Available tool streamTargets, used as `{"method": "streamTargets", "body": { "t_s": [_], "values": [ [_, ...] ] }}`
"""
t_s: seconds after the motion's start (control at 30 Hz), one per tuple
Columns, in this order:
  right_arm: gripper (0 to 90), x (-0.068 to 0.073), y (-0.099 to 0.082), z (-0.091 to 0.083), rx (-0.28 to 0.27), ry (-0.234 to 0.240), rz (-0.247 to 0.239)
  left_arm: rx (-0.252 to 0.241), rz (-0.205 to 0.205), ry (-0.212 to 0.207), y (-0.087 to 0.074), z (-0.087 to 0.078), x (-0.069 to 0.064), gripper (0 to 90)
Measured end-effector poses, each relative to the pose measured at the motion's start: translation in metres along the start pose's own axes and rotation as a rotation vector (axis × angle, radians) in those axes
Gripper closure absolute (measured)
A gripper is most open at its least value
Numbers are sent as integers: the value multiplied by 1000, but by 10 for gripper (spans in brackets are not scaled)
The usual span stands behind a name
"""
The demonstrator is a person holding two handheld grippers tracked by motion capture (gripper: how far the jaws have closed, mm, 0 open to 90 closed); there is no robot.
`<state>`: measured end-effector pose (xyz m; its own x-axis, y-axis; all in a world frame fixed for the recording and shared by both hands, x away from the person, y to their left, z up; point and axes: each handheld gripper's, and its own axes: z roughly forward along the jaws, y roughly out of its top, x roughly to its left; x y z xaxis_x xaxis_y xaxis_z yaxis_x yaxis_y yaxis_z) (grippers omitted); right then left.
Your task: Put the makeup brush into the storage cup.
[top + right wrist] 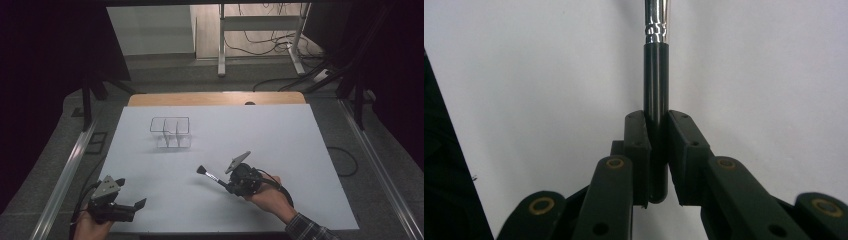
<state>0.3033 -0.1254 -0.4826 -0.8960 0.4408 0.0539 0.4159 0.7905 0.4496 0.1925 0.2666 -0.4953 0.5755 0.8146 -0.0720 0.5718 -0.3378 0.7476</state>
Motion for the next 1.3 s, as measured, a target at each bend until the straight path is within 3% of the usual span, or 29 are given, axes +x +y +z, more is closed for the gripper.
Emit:
{"method": "streamTargets", "body": {
  "t_s": [0.2,0.4,0.7,1.07,1.3],
  "values": [
    [789,0,-4,-6,-40,-5,-5,1,-22,-36,1,2,1,0],
    [788,3,-6,-5,-51,-13,-12,-33,-53,-64,1,0,3,2],
    [788,9,-6,-12,-103,-14,-22,-42,-30,-69,2,1,2,0],
    [788,11,-12,-25,-159,-22,-14,-44,-91,-130,12,6,-4,0],
    [788,12,-18,-36,-200,-31,0,-50,-85,-150,21,11,-10,0]
  ]
}}
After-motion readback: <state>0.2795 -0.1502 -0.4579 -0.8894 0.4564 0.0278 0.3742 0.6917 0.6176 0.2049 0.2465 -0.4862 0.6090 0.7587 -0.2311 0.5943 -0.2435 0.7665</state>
